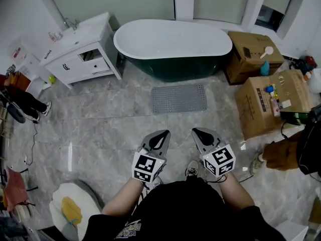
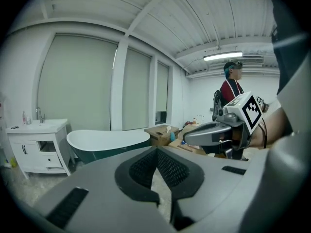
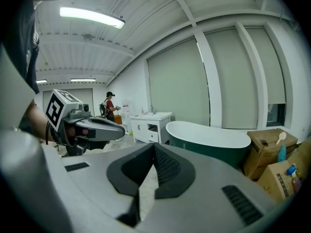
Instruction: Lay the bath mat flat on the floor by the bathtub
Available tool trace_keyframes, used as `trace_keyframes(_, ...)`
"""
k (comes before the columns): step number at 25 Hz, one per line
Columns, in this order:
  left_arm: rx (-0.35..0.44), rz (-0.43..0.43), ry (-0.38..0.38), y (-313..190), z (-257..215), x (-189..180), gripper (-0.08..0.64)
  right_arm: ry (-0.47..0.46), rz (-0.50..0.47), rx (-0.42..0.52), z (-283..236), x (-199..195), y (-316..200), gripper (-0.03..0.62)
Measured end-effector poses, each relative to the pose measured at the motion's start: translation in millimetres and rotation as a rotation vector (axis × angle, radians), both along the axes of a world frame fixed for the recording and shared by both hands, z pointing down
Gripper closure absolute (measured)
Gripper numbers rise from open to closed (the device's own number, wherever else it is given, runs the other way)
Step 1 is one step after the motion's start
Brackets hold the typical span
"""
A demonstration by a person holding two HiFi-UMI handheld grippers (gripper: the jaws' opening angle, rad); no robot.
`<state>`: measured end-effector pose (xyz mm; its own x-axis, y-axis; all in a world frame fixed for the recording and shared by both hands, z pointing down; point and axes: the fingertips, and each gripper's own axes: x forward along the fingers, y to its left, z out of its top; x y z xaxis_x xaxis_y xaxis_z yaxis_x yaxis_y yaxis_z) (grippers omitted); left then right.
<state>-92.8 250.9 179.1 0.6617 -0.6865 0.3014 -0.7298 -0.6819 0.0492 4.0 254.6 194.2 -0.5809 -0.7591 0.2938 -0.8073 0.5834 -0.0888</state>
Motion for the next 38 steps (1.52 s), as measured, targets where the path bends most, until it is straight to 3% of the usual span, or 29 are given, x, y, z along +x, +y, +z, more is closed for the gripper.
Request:
trace_keyframes(7, -0.002, 0.047, 0.017, 25, 0, -82, 0.545, 0.031, 0.075, 0.022, -6, -81, 35, 0.576)
trace_keyframes(17, 0.006, 0.078, 0.023, 39, 5, -149, 0.545, 0.061, 0.175, 0.001, -6, -130, 67, 0.576)
trace_keyframes(21, 0.025, 0.091, 0.022, 48, 2, -158, 0.545, 0.061, 0.178, 0.011, -11, -141, 70, 0.575)
trace_keyframes(25, -0.007, 0.09, 0.035, 49, -4, -159, 0.545, 0.066, 0.183, 0.023, -18, -144, 67, 0.576)
trace_keyframes(38, 0.043, 0.076, 0.023, 41, -4, -129, 0.545, 0.067, 0.167, 0.002, -4, -112, 68, 0.577)
